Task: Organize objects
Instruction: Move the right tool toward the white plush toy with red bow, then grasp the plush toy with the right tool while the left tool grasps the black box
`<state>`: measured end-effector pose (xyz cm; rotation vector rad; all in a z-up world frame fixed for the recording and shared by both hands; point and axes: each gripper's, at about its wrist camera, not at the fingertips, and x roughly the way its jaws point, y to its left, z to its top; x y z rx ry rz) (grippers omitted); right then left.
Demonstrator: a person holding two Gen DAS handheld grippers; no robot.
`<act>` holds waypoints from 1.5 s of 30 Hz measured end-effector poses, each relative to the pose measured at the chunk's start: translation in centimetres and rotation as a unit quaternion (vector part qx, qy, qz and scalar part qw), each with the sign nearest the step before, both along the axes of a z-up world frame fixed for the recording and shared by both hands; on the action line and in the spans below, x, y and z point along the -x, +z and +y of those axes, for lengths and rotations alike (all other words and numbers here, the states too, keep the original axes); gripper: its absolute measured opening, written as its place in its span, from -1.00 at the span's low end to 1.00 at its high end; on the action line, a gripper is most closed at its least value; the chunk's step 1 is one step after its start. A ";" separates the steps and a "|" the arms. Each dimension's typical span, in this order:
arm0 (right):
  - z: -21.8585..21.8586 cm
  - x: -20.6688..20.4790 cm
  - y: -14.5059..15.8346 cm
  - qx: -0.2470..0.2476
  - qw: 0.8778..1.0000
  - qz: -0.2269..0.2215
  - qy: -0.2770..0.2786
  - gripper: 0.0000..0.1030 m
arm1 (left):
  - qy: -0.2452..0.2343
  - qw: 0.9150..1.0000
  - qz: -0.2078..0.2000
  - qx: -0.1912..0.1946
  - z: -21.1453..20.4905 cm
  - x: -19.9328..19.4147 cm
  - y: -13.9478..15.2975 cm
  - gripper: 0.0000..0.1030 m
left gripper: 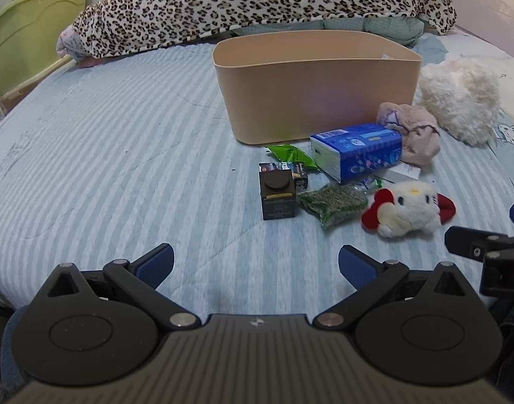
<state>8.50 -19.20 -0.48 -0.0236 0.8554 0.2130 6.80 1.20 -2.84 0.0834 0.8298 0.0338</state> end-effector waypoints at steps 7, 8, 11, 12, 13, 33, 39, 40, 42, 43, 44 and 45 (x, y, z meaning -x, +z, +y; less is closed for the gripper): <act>0.6 -2.7 -1.7 -0.018 1.000 0.017 0.001 0.93 | -0.008 1.000 -0.014 -0.022 -0.1 -2.9 -1.4 1.00; 0.7 -3.0 -2.0 -0.020 1.000 0.020 0.002 0.92 | -0.007 1.000 -0.014 -0.022 0.0 -3.4 -1.7 1.00; 1.4 -3.9 -2.7 -0.025 0.999 0.027 0.008 0.90 | -0.005 1.000 -0.016 -0.023 0.3 -4.7 -2.2 1.00; 1.6 -4.1 -2.9 -0.025 0.999 0.029 0.011 0.89 | -0.004 1.000 -0.017 -0.023 0.5 -5.1 -2.3 1.00; 1.9 -4.4 -3.1 -0.025 0.999 0.030 0.013 0.89 | -0.001 1.000 -0.019 -0.022 0.7 -5.4 -2.3 1.00; 3.7 -6.7 -5.1 0.008 0.999 0.028 0.016 0.36 | -0.026 0.999 0.021 0.038 1.4 -9.4 -4.7 0.17; 3.6 -6.7 -4.9 0.001 0.999 0.017 0.027 0.14 | -0.047 0.997 0.020 0.052 1.3 -9.3 -5.0 -0.35; 3.5 -6.6 -4.9 -0.002 1.000 0.016 0.027 0.12 | -0.047 0.997 0.019 0.053 1.3 -9.3 -4.9 -0.35; 3.3 -6.5 -4.8 -0.005 1.000 0.015 0.027 0.08 | -0.048 0.997 0.020 0.059 1.5 -9.2 -4.8 -0.35; 3.3 -6.4 -4.7 -0.005 1.000 0.014 0.027 0.05 | -0.049 0.997 0.020 0.061 1.6 -9.1 -4.6 -0.35; 3.3 -6.3 -4.5 -0.005 1.000 0.011 0.026 0.02 | -0.049 0.997 0.020 0.063 1.7 -8.9 -4.4 -0.35; 3.2 -6.1 -4.3 -0.006 1.000 0.009 0.025 0.01 | -0.049 0.997 0.017 0.064 1.8 -8.7 -4.0 -0.35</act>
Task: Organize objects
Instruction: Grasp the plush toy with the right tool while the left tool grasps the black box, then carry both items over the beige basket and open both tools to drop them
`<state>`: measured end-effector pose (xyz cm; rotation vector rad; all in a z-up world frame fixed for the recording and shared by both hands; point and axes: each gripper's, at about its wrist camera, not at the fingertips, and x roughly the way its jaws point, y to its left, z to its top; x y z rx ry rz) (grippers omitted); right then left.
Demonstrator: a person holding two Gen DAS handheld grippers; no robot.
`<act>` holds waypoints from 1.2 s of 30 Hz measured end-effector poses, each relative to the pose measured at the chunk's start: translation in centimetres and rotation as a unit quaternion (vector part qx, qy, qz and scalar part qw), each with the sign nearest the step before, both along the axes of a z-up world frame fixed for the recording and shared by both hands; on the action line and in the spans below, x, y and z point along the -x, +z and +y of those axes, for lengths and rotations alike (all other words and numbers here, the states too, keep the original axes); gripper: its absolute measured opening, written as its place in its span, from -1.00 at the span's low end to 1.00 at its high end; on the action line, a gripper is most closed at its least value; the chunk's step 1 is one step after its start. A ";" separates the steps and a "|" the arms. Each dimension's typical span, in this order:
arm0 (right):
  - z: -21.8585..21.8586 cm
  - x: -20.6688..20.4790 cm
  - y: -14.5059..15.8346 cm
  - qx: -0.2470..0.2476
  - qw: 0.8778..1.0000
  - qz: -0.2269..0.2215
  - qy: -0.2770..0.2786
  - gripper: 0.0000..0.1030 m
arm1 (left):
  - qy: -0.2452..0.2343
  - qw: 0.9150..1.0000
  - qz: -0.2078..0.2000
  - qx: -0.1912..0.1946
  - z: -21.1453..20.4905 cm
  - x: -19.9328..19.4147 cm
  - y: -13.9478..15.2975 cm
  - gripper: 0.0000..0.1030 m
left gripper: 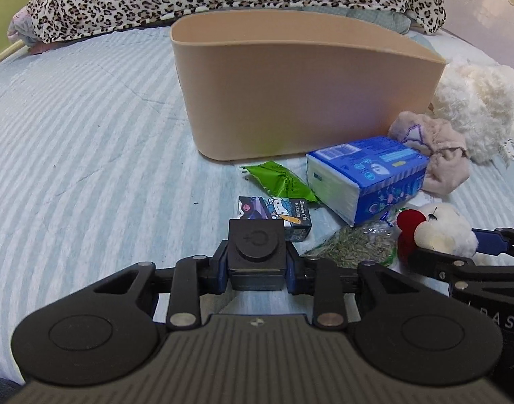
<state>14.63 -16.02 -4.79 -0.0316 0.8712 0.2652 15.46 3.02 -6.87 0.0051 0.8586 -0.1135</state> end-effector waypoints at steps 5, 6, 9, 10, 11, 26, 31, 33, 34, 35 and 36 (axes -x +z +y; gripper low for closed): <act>-0.6 0.8 1.3 -0.014 1.000 -0.020 -0.002 0.00 | 0.004 1.000 -0.029 0.000 0.3 1.3 2.7 -0.35; -0.7 1.0 1.7 -0.017 0.999 -0.026 -0.003 0.00 | 0.005 0.999 -0.036 -0.002 0.4 1.4 3.4 -0.35; -1.3 1.4 3.2 -0.030 0.998 -0.049 -0.008 0.00 | 0.010 0.998 -0.061 -0.012 0.8 1.7 5.8 -0.35; -1.4 1.5 3.8 -0.033 0.998 -0.057 -0.010 0.00 | 0.013 0.997 -0.071 -0.018 1.0 1.6 6.8 -0.35; -1.6 1.4 4.4 -0.036 0.997 -0.064 -0.011 0.00 | 0.016 0.996 -0.080 -0.022 1.2 1.4 7.8 -0.35; -0.7 -6.0 12.0 -0.020 0.986 -0.166 -0.018 0.00 | 0.061 0.987 -0.143 -0.047 2.1 -9.2 13.7 -0.35; 2.1 -9.7 12.2 0.029 0.982 -0.184 -0.003 0.00 | 0.052 0.990 -0.123 -0.049 1.2 -12.9 10.4 -0.35; 2.9 -11.0 12.1 0.032 0.982 -0.185 0.001 0.00 | 0.051 0.989 -0.117 -0.069 0.6 -14.2 8.8 -0.35; 3.3 -11.7 12.0 0.033 0.983 -0.183 0.004 0.00 | 0.051 0.990 -0.113 -0.074 0.4 -14.7 8.0 -0.35; 3.6 -12.4 11.7 0.036 0.983 -0.179 0.008 0.00 | 0.052 0.990 -0.106 -0.072 0.4 -15.1 7.4 -0.35; 4.0 -13.1 11.3 0.041 0.984 -0.175 0.012 0.00 | 0.054 0.991 -0.099 -0.067 0.4 -15.6 6.9 -0.35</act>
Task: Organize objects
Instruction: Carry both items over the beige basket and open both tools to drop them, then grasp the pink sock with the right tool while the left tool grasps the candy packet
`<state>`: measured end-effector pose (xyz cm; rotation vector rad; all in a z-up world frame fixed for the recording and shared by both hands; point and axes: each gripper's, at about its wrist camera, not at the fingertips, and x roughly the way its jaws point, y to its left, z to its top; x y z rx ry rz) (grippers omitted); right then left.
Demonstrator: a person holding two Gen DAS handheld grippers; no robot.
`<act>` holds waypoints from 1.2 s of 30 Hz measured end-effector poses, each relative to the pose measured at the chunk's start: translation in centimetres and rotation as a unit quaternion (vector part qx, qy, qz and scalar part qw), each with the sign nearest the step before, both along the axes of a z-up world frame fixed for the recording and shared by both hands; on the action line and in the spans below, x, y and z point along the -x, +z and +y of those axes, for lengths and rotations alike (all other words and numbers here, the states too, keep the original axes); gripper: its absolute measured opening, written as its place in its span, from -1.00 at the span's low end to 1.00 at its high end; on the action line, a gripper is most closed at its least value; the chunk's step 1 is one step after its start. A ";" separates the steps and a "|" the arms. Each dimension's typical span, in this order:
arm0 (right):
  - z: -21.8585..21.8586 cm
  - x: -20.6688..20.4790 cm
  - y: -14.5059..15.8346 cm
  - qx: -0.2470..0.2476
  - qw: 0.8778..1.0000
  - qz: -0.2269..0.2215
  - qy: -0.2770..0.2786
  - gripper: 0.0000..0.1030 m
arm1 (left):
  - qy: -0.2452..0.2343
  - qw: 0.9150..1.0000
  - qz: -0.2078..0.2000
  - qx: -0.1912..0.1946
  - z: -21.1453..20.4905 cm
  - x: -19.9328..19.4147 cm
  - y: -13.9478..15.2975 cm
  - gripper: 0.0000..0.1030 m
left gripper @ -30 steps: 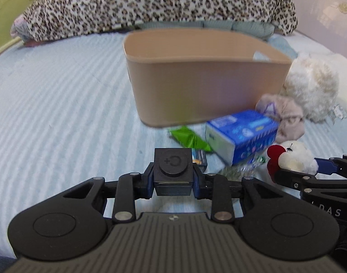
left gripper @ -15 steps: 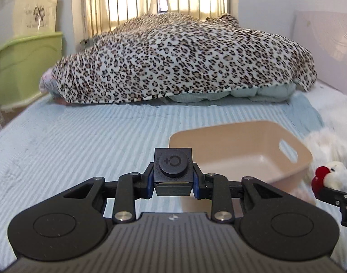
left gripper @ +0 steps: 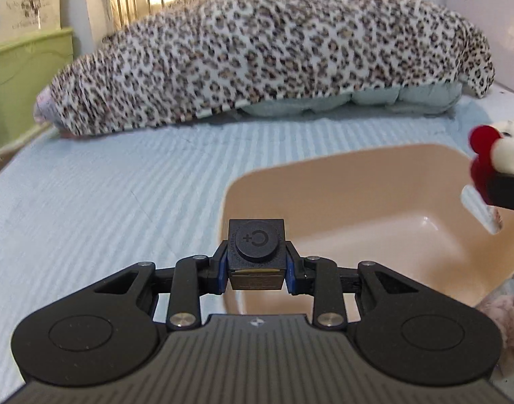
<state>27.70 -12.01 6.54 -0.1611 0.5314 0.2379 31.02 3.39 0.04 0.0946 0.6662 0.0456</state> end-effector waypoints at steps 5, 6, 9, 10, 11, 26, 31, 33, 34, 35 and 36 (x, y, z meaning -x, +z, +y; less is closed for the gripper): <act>1.3 -2.8 -2.6 0.028 0.999 0.034 0.014 0.01 | -0.002 1.000 0.006 -0.026 -0.6 -0.6 -1.2 -0.35; 1.4 -3.1 -3.1 0.026 0.999 0.042 0.016 0.01 | -0.003 1.000 0.005 -0.028 -0.7 -0.5 -1.2 -0.35; 1.7 -3.5 -4.5 0.039 0.998 0.052 0.018 0.07 | -0.005 1.000 0.014 -0.014 -0.6 -0.3 -0.9 -0.32; 1.7 -3.3 -4.8 0.040 0.998 0.053 0.019 0.13 | -0.003 1.000 0.015 -0.013 -0.6 -0.1 -0.7 -0.27; 1.4 -3.3 -4.8 0.037 0.997 0.058 0.020 0.20 | -0.002 1.000 0.014 -0.015 -0.7 0.1 -0.4 -0.03; -4.1 5.0 -0.6 0.023 0.999 0.045 -0.009 0.92 | 0.017 0.999 0.028 0.003 -0.8 7.9 3.4 0.88; -5.2 6.8 -1.9 0.027 0.997 0.068 -0.018 0.95 | 0.008 0.998 0.062 0.011 -0.6 9.2 1.2 0.88; -5.8 7.0 -2.7 0.023 0.996 0.082 -0.021 0.95 | 0.001 0.997 0.075 0.015 -0.6 9.5 0.2 0.88; -6.1 7.0 -3.2 0.018 0.996 0.088 -0.024 0.96 | -0.002 0.997 0.080 0.016 -0.7 9.6 -0.3 0.88; -6.4 7.0 -3.7 0.014 0.995 0.094 -0.027 0.96 | -0.008 0.996 0.085 0.015 -0.9 9.6 -0.8 0.88; -6.6 6.8 -4.2 0.011 0.995 0.100 -0.030 0.95 | -0.014 0.996 0.091 0.012 -1.0 9.7 -1.4 0.88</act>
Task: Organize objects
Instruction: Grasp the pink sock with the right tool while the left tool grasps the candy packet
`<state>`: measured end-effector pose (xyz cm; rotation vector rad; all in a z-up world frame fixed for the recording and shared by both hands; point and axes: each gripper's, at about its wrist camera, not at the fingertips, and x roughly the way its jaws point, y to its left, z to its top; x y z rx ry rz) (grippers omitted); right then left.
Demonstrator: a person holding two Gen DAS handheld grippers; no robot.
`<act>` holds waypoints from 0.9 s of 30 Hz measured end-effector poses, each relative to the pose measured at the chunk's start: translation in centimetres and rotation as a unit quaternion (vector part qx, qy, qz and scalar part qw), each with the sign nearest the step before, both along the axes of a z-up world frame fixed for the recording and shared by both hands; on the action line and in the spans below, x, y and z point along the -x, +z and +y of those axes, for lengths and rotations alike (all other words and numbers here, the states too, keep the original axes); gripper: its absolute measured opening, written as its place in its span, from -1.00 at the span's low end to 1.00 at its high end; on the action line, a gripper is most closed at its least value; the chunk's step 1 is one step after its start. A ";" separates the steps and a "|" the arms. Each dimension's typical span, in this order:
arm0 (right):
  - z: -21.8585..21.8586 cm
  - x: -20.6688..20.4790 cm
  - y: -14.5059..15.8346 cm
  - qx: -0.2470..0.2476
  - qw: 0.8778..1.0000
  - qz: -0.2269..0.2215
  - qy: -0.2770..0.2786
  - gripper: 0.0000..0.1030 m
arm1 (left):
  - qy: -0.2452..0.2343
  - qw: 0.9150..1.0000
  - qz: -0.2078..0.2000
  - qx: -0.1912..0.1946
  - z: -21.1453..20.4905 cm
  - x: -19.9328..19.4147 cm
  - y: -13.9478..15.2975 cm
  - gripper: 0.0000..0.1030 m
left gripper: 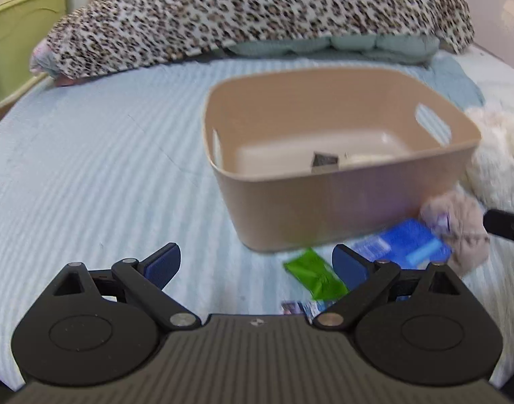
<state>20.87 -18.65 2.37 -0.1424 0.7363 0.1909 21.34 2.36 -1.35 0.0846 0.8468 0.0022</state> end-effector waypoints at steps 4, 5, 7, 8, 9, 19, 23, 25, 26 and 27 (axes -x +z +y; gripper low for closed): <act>-0.7 -0.6 -1.8 -0.005 1.000 0.014 -0.010 0.95 | -0.014 0.999 0.027 -0.012 -0.7 -0.3 -2.2 0.88; -0.9 -0.8 -2.2 -0.007 1.000 0.017 -0.011 0.95 | -0.015 0.999 0.035 -0.011 -0.8 -0.4 -2.6 0.88; -1.2 -1.2 -2.9 -0.012 1.000 0.024 -0.011 0.95 | -0.018 0.998 0.055 -0.004 -0.8 -0.6 -3.6 0.88; -1.3 -1.4 -3.3 -0.015 0.999 0.026 -0.011 0.95 | -0.020 0.998 0.064 0.000 -0.7 -0.8 -4.1 0.88; -1.4 -1.6 -3.7 -0.018 0.999 0.029 -0.011 0.95 | -0.021 0.997 0.072 0.002 -0.8 -0.9 -4.4 0.88; -2.4 -3.2 -6.9 -0.062 0.997 0.042 -0.013 0.75 | -0.027 0.991 0.114 0.058 -0.2 -1.4 -5.7 0.88; -3.0 -3.3 -7.6 -0.081 0.995 0.054 -0.014 0.58 | -0.025 0.992 0.109 0.054 -0.2 -1.3 -5.7 0.88; -3.0 -3.4 -8.0 -0.087 0.994 0.065 -0.013 0.47 | -0.024 0.993 0.104 0.051 -0.3 -1.1 -5.7 0.84; -3.0 -3.5 -8.1 -0.091 0.993 0.070 -0.011 0.33 | -0.024 0.993 0.101 0.052 -0.4 -1.1 -5.7 0.78; -3.1 -3.4 -8.3 -0.099 0.992 0.073 -0.010 0.11 | -0.025 0.993 0.100 0.056 -0.3 -1.0 -5.7 0.68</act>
